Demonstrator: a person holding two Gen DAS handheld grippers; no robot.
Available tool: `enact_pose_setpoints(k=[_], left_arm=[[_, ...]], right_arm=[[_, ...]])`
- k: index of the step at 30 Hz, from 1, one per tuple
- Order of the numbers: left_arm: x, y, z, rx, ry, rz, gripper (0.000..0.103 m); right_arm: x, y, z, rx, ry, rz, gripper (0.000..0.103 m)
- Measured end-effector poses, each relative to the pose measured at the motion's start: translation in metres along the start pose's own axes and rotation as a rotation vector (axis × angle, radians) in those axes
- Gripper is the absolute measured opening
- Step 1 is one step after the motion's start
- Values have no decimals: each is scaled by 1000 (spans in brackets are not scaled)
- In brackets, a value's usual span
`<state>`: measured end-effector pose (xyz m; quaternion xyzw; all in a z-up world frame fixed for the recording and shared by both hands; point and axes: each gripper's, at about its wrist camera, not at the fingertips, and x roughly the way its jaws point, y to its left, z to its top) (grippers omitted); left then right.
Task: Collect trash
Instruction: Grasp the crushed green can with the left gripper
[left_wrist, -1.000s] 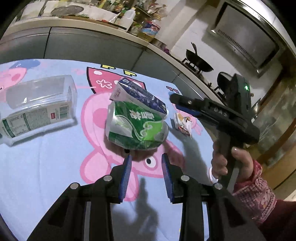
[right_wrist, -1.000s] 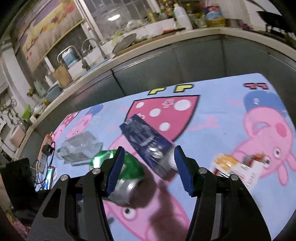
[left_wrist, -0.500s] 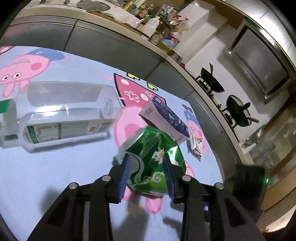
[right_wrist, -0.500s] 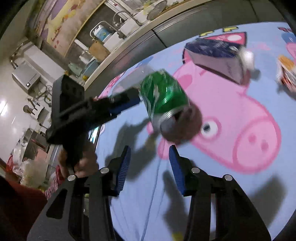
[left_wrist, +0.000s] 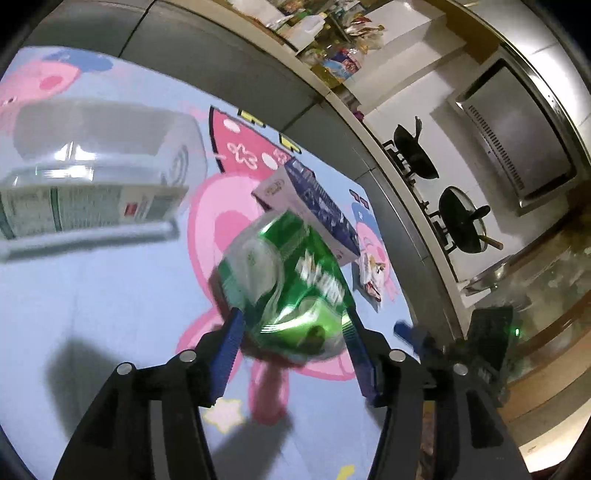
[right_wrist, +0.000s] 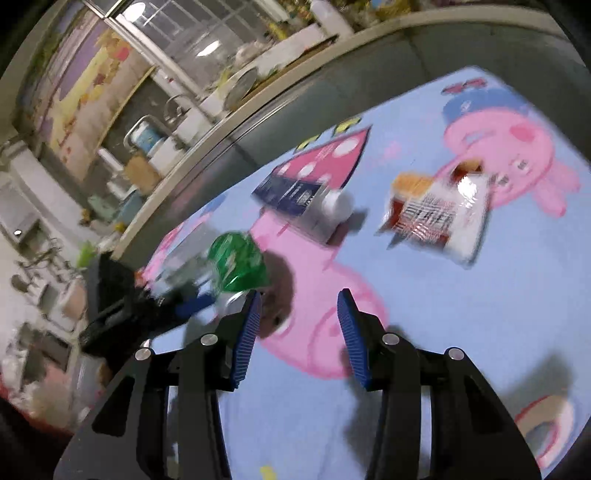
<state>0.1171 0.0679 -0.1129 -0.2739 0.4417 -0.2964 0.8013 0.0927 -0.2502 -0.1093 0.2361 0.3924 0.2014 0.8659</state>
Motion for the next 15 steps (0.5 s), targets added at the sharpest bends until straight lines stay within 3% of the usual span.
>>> enact_pose_setpoints(k=[7,15], left_arm=[[-7,8,-4,-35,7,-26,55],[8,6,4,-66,27,-105,55]], right_arm=[[21,31,28,-109,-12,-4,41],[79,49,40,-118,67,26,32]])
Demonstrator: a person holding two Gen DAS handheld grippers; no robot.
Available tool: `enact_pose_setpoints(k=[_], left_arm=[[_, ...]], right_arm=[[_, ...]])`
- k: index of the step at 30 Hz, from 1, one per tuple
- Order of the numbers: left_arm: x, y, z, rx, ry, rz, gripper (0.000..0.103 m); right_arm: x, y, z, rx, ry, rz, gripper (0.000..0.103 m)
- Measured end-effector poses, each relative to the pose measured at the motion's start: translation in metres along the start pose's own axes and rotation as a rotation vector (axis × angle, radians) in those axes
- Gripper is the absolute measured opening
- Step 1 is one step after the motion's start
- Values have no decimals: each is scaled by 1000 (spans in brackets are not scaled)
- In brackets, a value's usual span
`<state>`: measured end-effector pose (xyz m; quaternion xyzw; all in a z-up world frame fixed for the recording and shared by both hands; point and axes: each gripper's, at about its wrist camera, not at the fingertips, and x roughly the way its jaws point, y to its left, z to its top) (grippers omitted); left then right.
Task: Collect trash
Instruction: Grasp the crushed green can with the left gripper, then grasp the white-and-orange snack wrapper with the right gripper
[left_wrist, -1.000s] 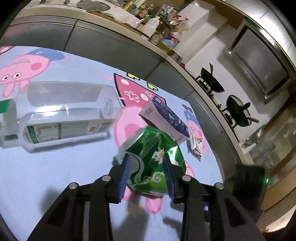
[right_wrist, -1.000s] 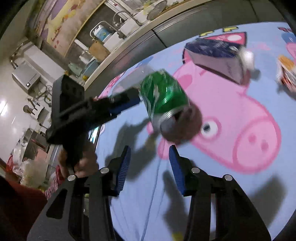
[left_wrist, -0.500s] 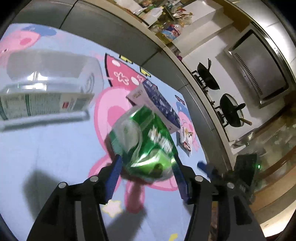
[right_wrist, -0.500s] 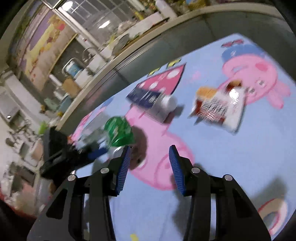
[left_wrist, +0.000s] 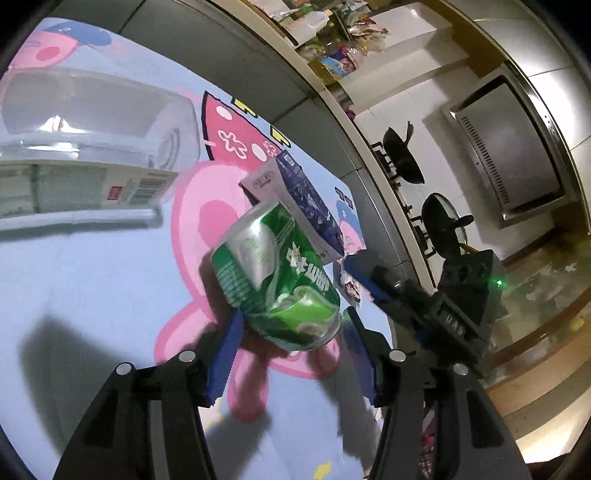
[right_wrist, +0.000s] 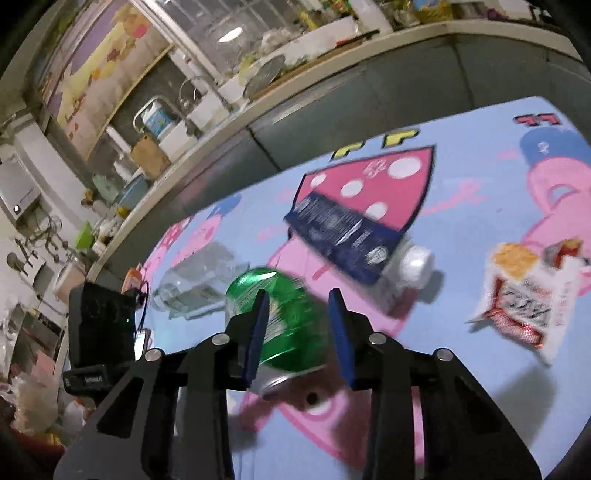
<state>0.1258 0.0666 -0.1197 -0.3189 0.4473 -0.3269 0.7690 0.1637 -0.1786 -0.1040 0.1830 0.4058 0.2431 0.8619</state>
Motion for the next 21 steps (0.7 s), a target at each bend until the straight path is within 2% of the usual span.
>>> enact_pose_setpoints(k=[2,4,6,7,8,11,14,16,18,19,21], left_arm=[[7,6,3,-29,8,-19,55],[13,11,7,-58,13,-37,55],[19,14,11,-84,12,-64,55],[20,15,14,-95,9,-80,44],[22,14,17,-97,6,-95,19],[24,13,20,-93,0,-89,19],[20,8,17,-67,4,-99,17],[17,1,13,-37,7,-100,16],[14,-11,7,5,16,-117,15],[14,-18,4,29,21,-125,14],[16,-31,-2,77,33,-122,14]], right_arm=[[14,4,-7,-22,44,-24,30],[18,4,-14,-7,42,9,30],[20,7,-16,-12,45,2,30],[20,9,-18,-23,47,0,30],[19,10,-19,-27,48,-1,29],[6,7,-25,-18,40,-4,29],[-31,-9,-32,26,-44,-31,31],[-66,-29,-38,62,-138,-118,33],[-90,-53,-39,119,-188,-180,33],[-98,-64,-40,149,-200,-198,33],[-110,-94,-41,239,-217,-239,41]])
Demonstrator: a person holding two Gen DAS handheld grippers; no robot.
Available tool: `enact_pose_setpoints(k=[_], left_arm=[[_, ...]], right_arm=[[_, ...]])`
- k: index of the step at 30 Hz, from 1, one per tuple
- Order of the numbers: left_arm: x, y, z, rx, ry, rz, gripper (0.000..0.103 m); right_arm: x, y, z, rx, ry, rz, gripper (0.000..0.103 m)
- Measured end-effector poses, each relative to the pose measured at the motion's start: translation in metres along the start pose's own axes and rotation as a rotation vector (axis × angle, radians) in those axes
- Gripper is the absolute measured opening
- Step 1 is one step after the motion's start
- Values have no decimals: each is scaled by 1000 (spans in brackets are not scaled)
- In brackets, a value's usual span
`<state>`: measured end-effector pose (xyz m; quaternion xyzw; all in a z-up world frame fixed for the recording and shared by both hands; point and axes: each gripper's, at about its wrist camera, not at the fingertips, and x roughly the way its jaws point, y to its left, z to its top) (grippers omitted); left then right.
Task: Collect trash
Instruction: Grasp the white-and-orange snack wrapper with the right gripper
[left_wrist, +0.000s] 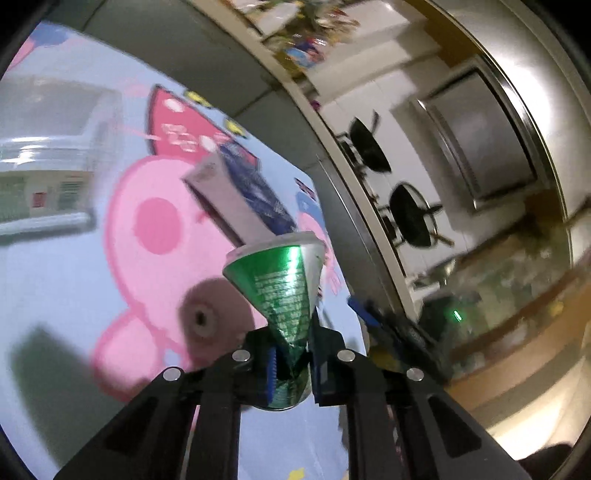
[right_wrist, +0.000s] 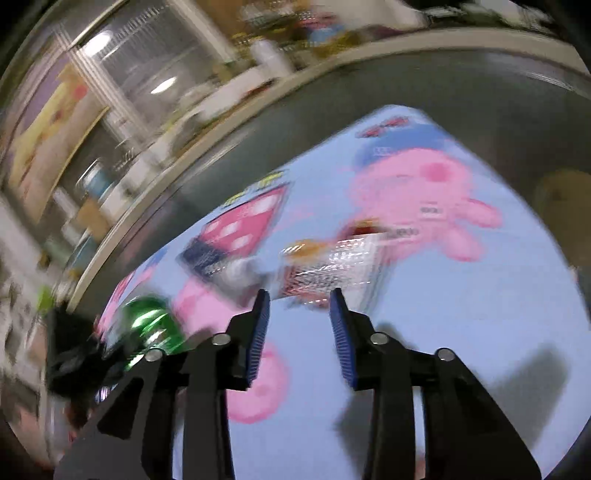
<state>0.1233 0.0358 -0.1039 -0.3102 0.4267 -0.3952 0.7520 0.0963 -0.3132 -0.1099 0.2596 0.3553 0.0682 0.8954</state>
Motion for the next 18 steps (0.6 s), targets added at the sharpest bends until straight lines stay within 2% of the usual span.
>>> enact_pose_setpoints(k=[2,4,7,12,13,14,15,18], left_arm=[[6,-14,-6,50,15,17,14],[9,-25,-10,96,23,50,14],[12,-42,-17,176,32,123,14],[8,-50,-23,226,24,185,14],[7,-49,-23,222,23,188,14],[7,-48,-23,216,22,193,14],[7,-47,-24,214,24,197,14],[12,-50,-24,217,36,211,14]], right_arm=[[4,-25,7,72,-12,-9,57],[14,-36,12,110,-6,-18,58],[30,-37,20,88,0,-41,58],[60,-34,37,57,71,-4,59],[63,-28,33,37,88,1,53],[65,-18,28,-12,93,-12,22],[69,-8,20,-60,126,-22,2],[54,0,-1,-39,122,35,1]])
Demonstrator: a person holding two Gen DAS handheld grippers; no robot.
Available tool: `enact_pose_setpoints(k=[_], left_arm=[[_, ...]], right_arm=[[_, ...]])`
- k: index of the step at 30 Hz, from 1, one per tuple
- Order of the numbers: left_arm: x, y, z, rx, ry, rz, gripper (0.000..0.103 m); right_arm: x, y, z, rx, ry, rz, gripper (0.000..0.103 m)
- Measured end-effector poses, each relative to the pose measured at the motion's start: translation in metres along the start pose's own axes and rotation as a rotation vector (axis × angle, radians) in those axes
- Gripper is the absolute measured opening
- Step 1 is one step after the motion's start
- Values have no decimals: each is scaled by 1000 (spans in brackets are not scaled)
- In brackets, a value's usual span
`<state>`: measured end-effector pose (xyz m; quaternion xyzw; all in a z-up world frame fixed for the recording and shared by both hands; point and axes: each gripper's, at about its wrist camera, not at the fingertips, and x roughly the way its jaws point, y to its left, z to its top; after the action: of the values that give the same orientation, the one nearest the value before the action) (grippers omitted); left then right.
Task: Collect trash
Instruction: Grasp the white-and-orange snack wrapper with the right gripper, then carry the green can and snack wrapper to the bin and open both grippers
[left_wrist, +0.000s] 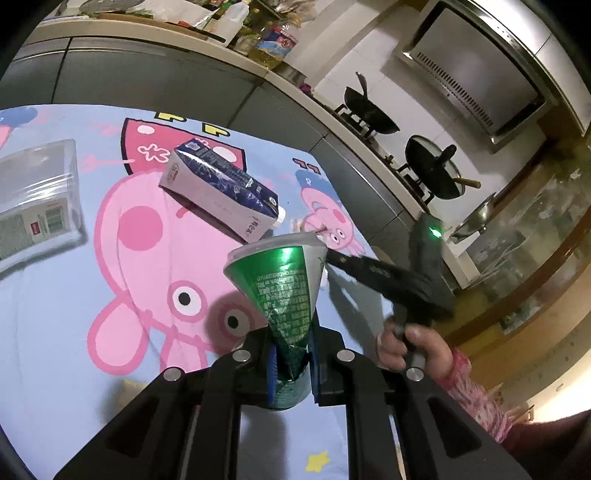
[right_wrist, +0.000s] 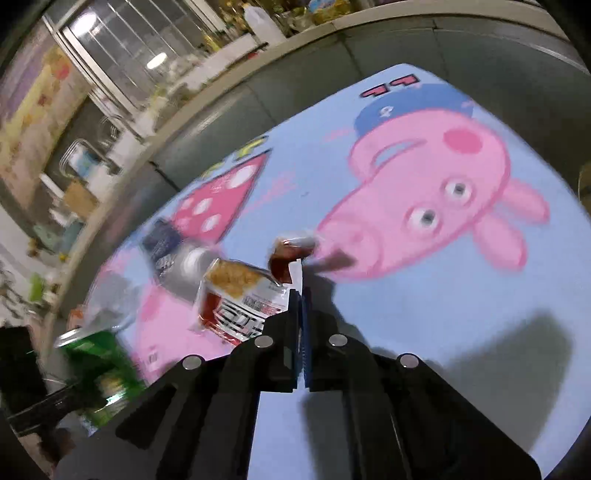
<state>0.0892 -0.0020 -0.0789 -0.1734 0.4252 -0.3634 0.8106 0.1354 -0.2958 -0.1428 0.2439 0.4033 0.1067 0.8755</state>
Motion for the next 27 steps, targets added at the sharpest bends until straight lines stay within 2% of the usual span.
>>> enact_pose_setpoints(k=[2,5,7,12,19,27], left_arm=[[1,-6,0,19,5,2,14],[9,-23,1,72,22,1,14],[17,-34,0,99,39,-4,14],[44,-70,-4,175,99,-29,14],[103,-142,1,336,190,-87,14],[202,-232,36,458,254,-171,14]], right_arm=[[-23,2,-15,8,-37,29,1],[-60,-6,-38,21,-76,27,1],[-78,-17,-52,52,-76,27,1],[-132,-48,-75,122,-159,-34,1],[-194,-108,-75,219,-328,-92,1],[-234,-182,-51,310,-504,-219,1]])
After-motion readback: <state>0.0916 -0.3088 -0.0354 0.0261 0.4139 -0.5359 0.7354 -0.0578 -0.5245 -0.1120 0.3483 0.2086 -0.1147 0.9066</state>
